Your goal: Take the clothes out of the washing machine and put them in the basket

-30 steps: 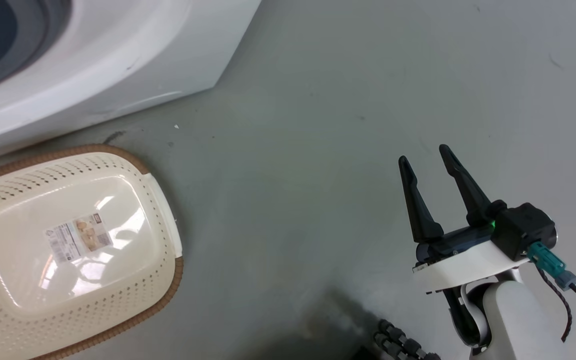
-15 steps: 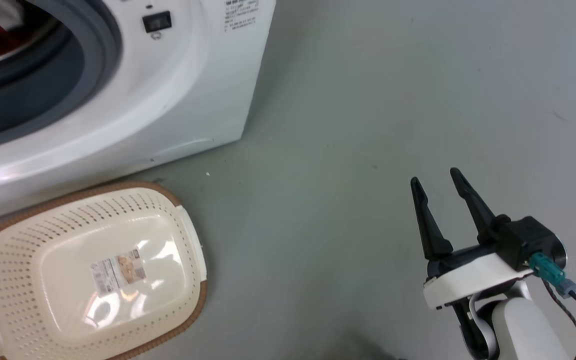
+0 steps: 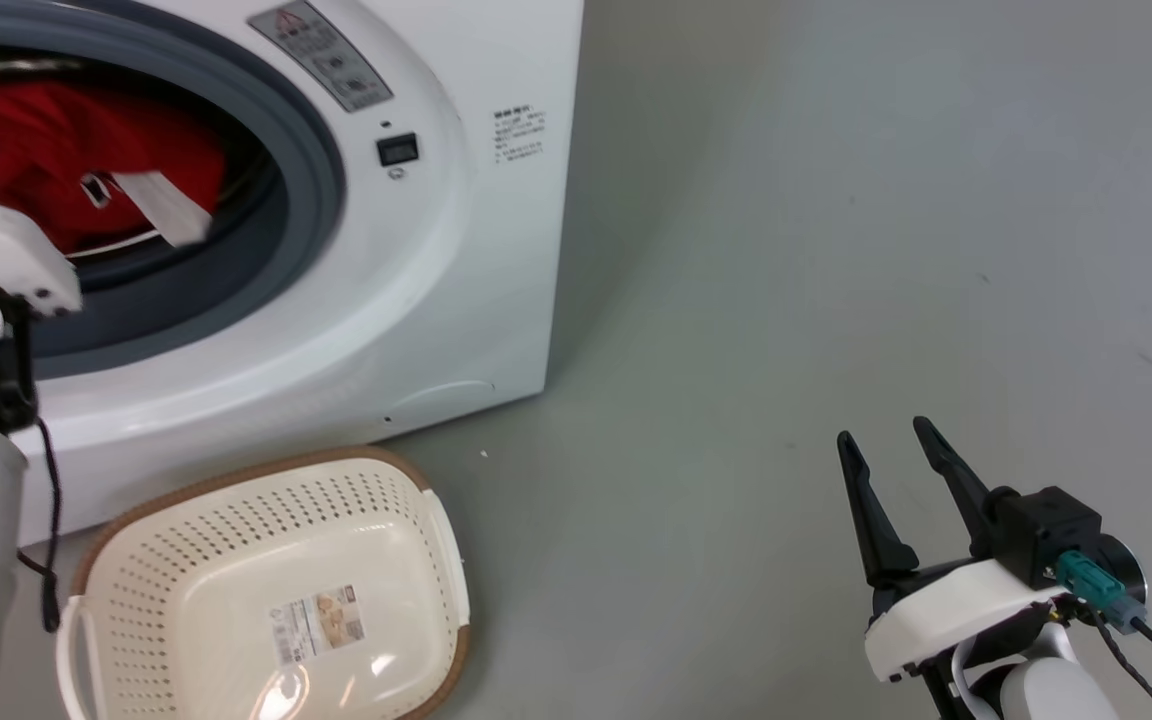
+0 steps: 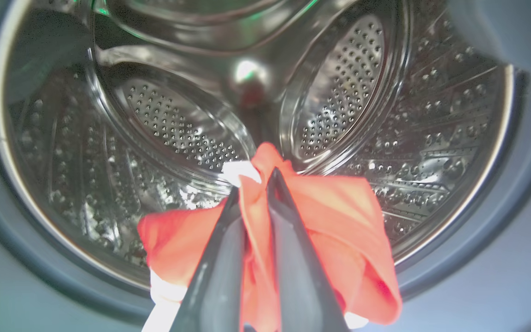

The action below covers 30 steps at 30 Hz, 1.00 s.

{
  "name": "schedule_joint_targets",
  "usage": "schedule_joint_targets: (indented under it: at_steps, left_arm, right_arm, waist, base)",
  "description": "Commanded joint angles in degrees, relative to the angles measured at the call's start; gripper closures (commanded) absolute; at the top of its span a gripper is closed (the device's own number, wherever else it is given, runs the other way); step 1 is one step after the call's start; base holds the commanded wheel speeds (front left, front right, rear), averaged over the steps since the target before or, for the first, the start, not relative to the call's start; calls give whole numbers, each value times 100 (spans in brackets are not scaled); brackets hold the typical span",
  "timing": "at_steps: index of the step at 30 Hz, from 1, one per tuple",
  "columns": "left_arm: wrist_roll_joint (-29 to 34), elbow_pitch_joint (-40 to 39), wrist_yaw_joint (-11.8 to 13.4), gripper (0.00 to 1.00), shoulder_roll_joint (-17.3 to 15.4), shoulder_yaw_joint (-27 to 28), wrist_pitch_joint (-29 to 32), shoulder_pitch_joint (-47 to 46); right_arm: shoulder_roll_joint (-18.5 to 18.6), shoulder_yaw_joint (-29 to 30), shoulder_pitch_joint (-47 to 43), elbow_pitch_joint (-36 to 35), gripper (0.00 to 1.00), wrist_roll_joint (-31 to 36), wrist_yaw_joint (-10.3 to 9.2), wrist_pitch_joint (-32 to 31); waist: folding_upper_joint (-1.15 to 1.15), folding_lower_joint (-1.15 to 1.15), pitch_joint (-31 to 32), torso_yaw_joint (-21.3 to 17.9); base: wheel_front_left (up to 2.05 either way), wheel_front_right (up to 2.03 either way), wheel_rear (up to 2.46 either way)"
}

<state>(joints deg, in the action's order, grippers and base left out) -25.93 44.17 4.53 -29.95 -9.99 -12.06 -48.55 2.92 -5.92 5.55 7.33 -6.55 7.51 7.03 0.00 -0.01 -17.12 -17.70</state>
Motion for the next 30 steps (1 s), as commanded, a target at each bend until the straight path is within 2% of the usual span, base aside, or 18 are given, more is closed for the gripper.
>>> schedule_joint_targets:
  at_steps: [1, 12, 22, 30]
  left_arm:
    - [-16, -6, -32, 100, 68, 1, -92, 129]
    - [-107, -527, -155, 100, 369, 177, -319, 813]
    - [210, -2032, -39, 100, 574, 374, -327, 1508]
    - [313, -3549, 265, 100, 683, 362, -256, 2389]
  right_arm:
    - [-8, 35, -88, -51, 0, 34, -4, -34]
    - [-8, 151, -372, -257, 0, 119, -4, -283]
    - [-9, 230, -606, -430, 0, 214, -4, -451]
    - [-9, 329, -831, -591, 0, 279, -4, -609]
  waist:
    - [0, 1, 250, 155]
    - [0, 1, 870, 489]
    - [0, 1, 1209, 796]
    - [0, 1, 1475, 1026]
  base:
    - [0, 0, 0]
    - [0, 0, 0]
    - [0, 0, 0]
    - [0, 0, 0]
